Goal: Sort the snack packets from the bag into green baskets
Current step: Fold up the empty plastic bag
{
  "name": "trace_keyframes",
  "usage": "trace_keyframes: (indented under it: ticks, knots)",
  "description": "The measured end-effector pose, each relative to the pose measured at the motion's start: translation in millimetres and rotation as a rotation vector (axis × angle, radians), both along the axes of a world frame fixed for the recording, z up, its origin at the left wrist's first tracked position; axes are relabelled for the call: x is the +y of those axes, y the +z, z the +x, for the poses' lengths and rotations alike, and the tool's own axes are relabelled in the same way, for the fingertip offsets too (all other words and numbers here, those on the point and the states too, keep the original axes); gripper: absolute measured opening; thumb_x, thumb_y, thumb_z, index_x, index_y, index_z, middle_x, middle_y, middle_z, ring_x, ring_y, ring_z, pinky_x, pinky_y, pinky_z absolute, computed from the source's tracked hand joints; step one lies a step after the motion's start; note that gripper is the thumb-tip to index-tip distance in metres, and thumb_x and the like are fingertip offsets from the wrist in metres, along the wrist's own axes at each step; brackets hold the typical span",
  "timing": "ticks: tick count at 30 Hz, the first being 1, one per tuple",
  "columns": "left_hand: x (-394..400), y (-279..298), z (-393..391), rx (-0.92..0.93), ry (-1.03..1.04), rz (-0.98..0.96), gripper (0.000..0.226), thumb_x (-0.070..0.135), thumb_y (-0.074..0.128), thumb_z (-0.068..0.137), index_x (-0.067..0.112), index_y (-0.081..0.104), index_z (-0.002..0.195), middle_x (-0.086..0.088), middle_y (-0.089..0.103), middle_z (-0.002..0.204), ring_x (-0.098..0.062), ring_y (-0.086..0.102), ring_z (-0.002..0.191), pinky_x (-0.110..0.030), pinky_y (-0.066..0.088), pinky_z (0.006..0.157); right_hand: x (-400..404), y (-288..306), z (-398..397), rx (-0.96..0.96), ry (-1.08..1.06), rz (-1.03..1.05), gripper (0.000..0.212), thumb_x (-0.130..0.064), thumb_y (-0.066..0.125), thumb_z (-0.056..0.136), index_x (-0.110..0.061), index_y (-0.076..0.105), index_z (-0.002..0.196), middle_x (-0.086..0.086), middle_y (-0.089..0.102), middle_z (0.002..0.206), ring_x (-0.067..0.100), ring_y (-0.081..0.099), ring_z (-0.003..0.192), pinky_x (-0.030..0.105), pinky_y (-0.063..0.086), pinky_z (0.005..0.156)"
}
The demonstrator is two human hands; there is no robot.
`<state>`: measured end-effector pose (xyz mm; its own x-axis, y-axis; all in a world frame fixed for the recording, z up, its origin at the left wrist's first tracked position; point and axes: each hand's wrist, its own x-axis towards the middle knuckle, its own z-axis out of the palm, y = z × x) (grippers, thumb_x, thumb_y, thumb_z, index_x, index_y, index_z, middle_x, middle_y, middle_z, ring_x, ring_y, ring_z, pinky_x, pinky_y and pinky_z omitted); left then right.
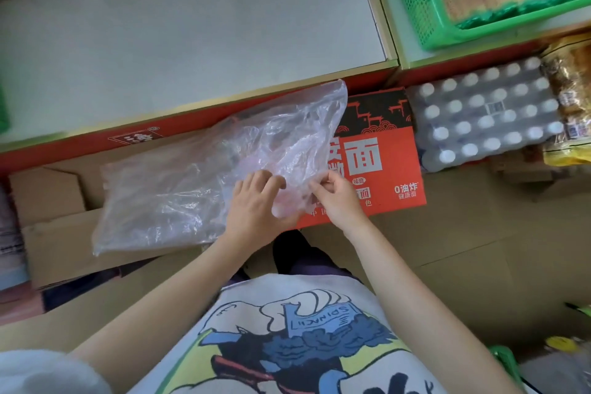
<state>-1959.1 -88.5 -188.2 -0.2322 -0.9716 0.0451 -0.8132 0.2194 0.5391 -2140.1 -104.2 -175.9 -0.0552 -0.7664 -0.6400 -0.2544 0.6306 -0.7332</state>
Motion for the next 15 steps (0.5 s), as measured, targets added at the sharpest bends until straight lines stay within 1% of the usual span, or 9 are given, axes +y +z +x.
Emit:
trace_keyframes:
  ticks: [1, 2, 5, 6, 8, 10, 11, 14, 15]
  knots:
    - [3, 4, -7, -0.005, -0.006, 0.015, 0.055, 0.063, 0.062, 0.076, 0.012, 0.062, 0.096, -0.003, 0.056, 0.09, -0.023, 0.051, 0.074, -0.035, 0.04, 0.065, -2, 3, 5, 0.002, 0.015, -0.017, 0.013, -0.018, 0.061, 0.099, -0.006, 0.065, 0.104, 0.011, 0.073, 0.093, 0.024, 0.072, 0.085, 0.034, 0.059, 0.073]
    - [4, 7, -14, -0.008, 0.023, 0.108, 0.054, 0.063, 0.063, 0.077, 0.013, 0.061, 0.095, -0.002, 0.055, 0.088, -0.022, 0.051, 0.068, -0.032, 0.038, 0.06, -4, 5, 9, 0.001, 0.049, -0.025, 0.015, -0.019, 0.061, 0.1, -0.006, 0.066, 0.106, 0.009, 0.074, 0.092, 0.022, 0.073, 0.085, 0.033, 0.059, 0.073]
    - [-5, 10, -22, 0.016, 0.21, 0.468, 0.03, 0.048, 0.069, 0.085, 0.02, 0.062, 0.093, 0.005, 0.053, 0.09, -0.019, 0.056, 0.073, -0.028, 0.037, 0.057, -7, 14, 12, -0.047, 0.089, -0.02, 0.02, -0.026, 0.058, 0.101, -0.012, 0.071, 0.105, 0.003, 0.077, 0.094, 0.015, 0.074, 0.088, 0.028, 0.059, 0.076]
    - [-10, 9, -20, 0.077, 0.274, 0.535, 0.023, 0.041, 0.069, 0.089, 0.018, 0.065, 0.09, 0.004, 0.055, 0.088, -0.018, 0.056, 0.073, -0.027, 0.038, 0.058, -8, 15, 9, -0.062, 0.034, -0.01, 0.019, -0.025, 0.056, 0.102, -0.013, 0.071, 0.101, 0.002, 0.077, 0.093, 0.014, 0.074, 0.086, 0.025, 0.058, 0.074]
    - [-20, 8, -10, 0.312, 0.429, 0.698, 0.022, 0.029, 0.065, 0.094, 0.008, 0.068, 0.087, -0.003, 0.061, 0.081, -0.021, 0.058, 0.072, -0.03, 0.048, 0.061, -7, 13, -2, 0.01, -0.084, -0.022, 0.016, -0.021, 0.056, 0.1, -0.014, 0.069, 0.096, 0.002, 0.076, 0.091, 0.015, 0.073, 0.084, 0.024, 0.055, 0.07]
    - [-28, 13, 1, 0.541, 0.595, 0.845, 0.02, 0.024, 0.064, 0.095, 0.007, 0.07, 0.088, -0.008, 0.065, 0.084, -0.022, 0.062, 0.076, -0.036, 0.057, 0.066, -5, 3, -13, 0.151, -0.09, -0.032, 0.008, -0.019, 0.061, 0.096, -0.017, 0.068, 0.099, -0.002, 0.072, 0.096, 0.018, 0.069, 0.094, 0.028, 0.055, 0.076]
    - [-29, 15, 7, 0.609, 0.646, 0.89, 0.018, 0.023, 0.063, 0.096, 0.008, 0.07, 0.088, -0.008, 0.065, 0.087, -0.022, 0.063, 0.08, -0.034, 0.058, 0.066, -5, 0, -14, 0.182, -0.06, -0.02, 0.012, -0.021, 0.065, 0.094, -0.018, 0.067, 0.105, -0.003, 0.069, 0.102, 0.02, 0.066, 0.1, 0.029, 0.054, 0.079]
    - [-30, 19, 18, 0.671, 0.674, 0.954, 0.015, 0.02, 0.061, 0.097, 0.009, 0.069, 0.091, -0.011, 0.068, 0.095, -0.022, 0.065, 0.086, -0.029, 0.058, 0.065, -7, -4, 0, 0.144, 0.078, 0.067, 0.058, -0.036, 0.078, 0.085, -0.017, 0.054, 0.134, -0.007, 0.054, 0.124, 0.015, 0.055, 0.113, 0.025, 0.046, 0.085]
    - [-30, 21, 19, 0.671, 0.657, 0.972, 0.016, 0.02, 0.061, 0.098, 0.008, 0.07, 0.093, -0.013, 0.07, 0.099, -0.022, 0.066, 0.087, -0.03, 0.059, 0.067, -8, -4, 7, 0.156, 0.135, 0.085, 0.065, -0.04, 0.079, 0.083, -0.016, 0.052, 0.137, -0.007, 0.048, 0.126, 0.013, 0.051, 0.115, 0.026, 0.044, 0.088]
